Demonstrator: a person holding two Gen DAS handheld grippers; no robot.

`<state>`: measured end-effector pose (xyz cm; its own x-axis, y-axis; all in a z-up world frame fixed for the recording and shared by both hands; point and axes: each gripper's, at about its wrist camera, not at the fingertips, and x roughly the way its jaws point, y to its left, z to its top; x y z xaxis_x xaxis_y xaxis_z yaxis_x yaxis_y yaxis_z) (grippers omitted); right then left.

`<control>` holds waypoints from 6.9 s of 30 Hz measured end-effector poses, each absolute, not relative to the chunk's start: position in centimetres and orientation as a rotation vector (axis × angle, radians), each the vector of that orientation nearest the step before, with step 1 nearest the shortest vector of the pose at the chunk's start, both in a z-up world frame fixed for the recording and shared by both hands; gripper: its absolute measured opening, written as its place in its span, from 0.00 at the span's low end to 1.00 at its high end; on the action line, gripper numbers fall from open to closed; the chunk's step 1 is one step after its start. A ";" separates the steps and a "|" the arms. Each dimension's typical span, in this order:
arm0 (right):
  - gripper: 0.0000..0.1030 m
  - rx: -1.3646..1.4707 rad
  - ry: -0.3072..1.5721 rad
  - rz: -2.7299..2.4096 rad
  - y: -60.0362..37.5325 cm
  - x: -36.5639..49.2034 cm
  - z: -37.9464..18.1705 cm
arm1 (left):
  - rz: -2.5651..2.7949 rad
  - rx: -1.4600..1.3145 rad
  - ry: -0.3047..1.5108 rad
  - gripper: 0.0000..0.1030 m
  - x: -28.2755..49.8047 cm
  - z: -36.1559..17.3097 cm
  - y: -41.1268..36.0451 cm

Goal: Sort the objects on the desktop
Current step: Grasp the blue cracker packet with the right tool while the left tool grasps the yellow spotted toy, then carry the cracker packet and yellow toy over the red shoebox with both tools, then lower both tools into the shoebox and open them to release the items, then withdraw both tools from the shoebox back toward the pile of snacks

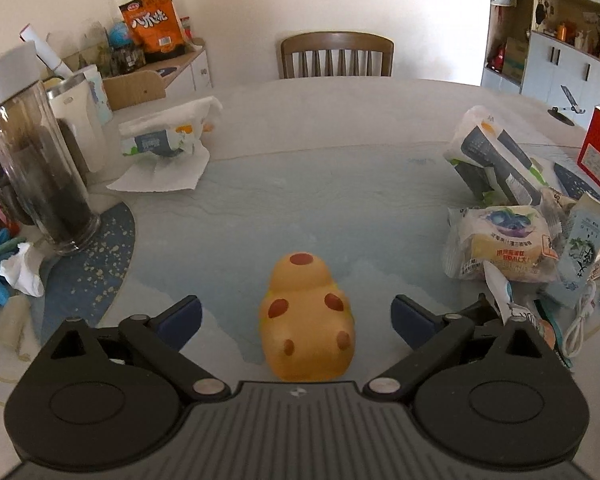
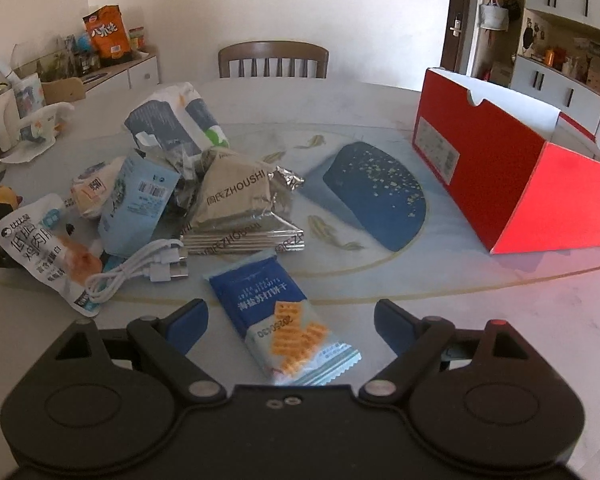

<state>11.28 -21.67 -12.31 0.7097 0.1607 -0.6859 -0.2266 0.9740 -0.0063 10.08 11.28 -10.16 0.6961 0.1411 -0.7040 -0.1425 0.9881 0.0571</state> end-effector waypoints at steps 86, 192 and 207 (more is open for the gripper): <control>0.37 0.022 0.726 0.236 -37.9 14.9 0.7 | -0.358 0.122 0.722 0.44 15.5 2.4 -18.8; 0.63 -0.080 1.010 0.302 -50.9 33.8 -4.7 | -0.623 0.370 1.095 0.77 32.0 -4.1 -37.2; 0.71 -0.065 0.964 0.368 -51.6 31.4 -1.7 | -0.616 0.301 1.033 1.00 29.5 -1.6 -35.4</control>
<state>31.36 -51.56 -1.69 0.5134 0.2770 -0.8122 -0.3342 0.9363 0.1081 29.54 -35.38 -1.56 0.3646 -0.3337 -0.8693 0.6066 0.7934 -0.0501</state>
